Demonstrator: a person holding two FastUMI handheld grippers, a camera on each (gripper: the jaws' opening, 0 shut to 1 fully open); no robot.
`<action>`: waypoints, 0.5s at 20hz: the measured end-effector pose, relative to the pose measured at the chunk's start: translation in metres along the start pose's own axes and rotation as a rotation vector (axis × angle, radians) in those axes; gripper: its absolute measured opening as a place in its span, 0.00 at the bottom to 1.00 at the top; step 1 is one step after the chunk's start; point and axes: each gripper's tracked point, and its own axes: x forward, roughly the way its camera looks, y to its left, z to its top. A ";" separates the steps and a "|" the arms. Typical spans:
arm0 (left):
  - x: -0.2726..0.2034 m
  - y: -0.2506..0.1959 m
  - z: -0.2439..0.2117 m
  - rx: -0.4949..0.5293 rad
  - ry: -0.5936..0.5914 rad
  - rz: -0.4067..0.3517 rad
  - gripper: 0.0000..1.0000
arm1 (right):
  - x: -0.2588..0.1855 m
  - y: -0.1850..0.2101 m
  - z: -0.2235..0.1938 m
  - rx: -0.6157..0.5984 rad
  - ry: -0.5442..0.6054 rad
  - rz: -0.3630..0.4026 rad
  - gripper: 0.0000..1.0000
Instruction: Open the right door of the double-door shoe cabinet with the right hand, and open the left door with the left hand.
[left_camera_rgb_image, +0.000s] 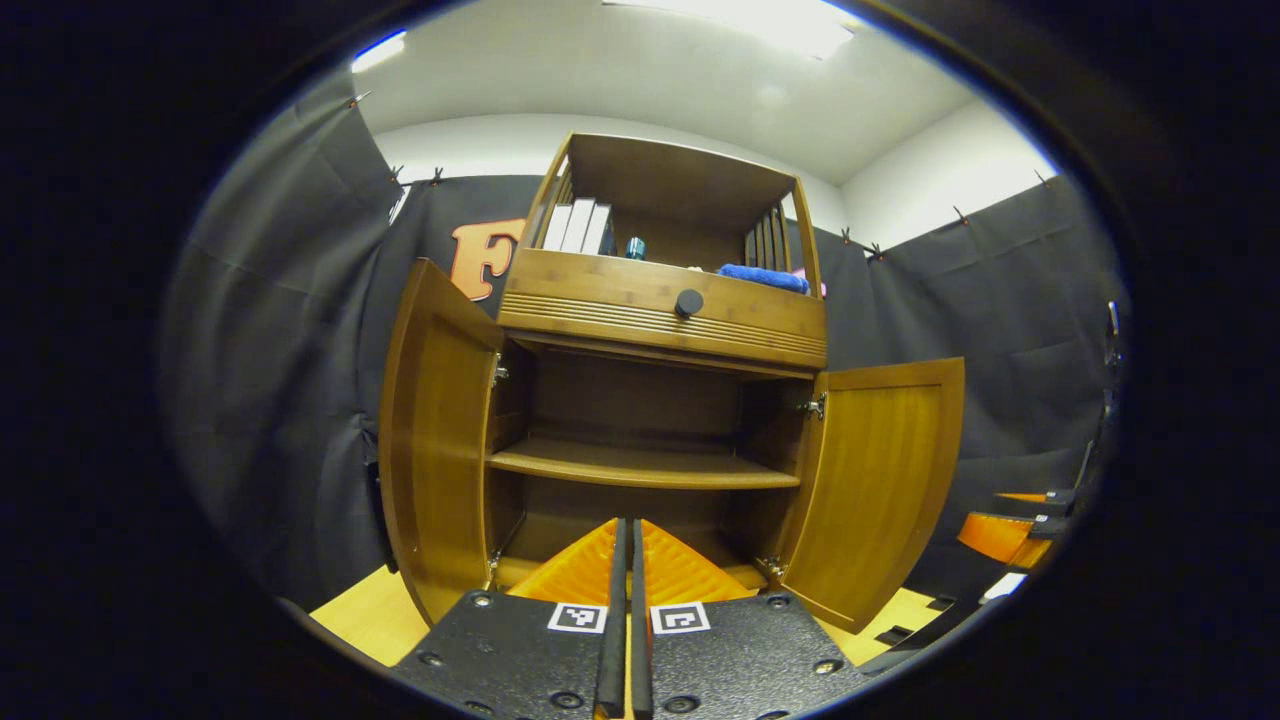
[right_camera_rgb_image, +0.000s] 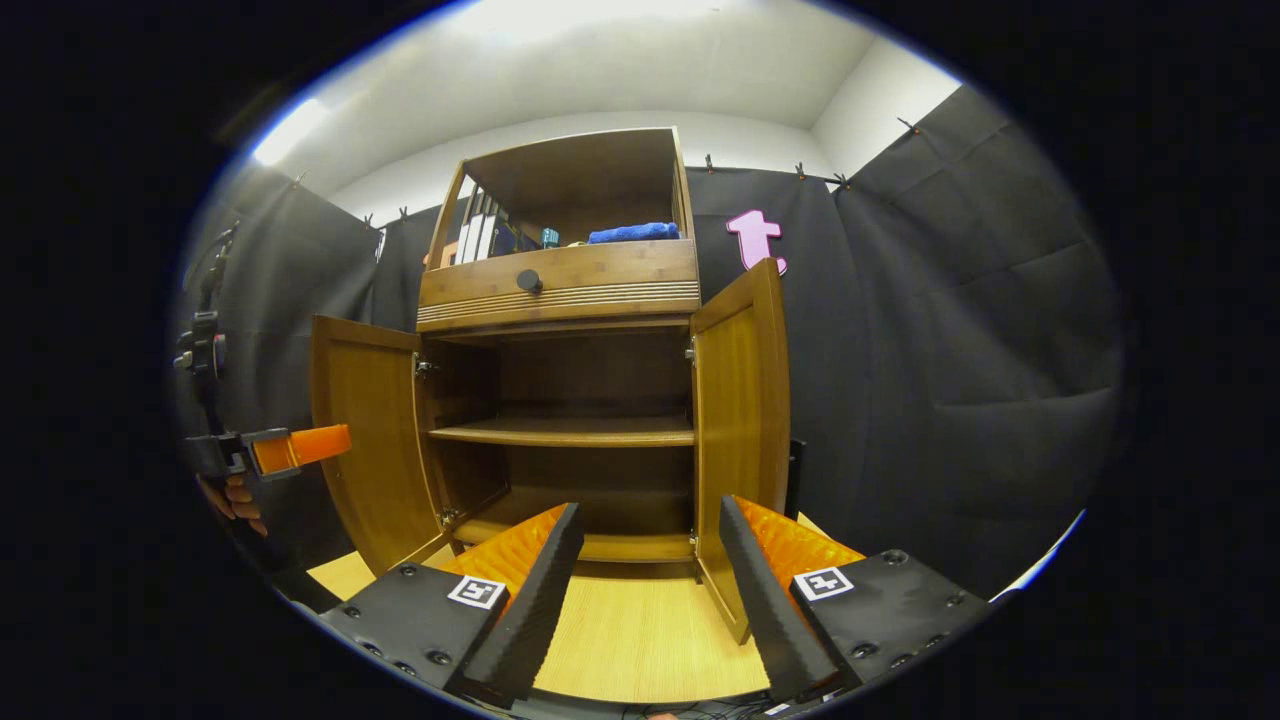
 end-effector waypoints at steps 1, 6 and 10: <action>0.001 -0.009 0.001 -0.008 -0.009 -0.012 0.04 | -0.002 0.001 -0.001 0.011 0.003 0.007 0.89; 0.001 -0.017 0.001 -0.069 -0.021 0.033 0.39 | -0.002 -0.002 -0.001 0.053 -0.009 0.018 0.82; 0.004 -0.022 -0.002 -0.038 -0.008 0.032 0.68 | 0.000 -0.009 -0.003 0.059 -0.012 0.006 0.82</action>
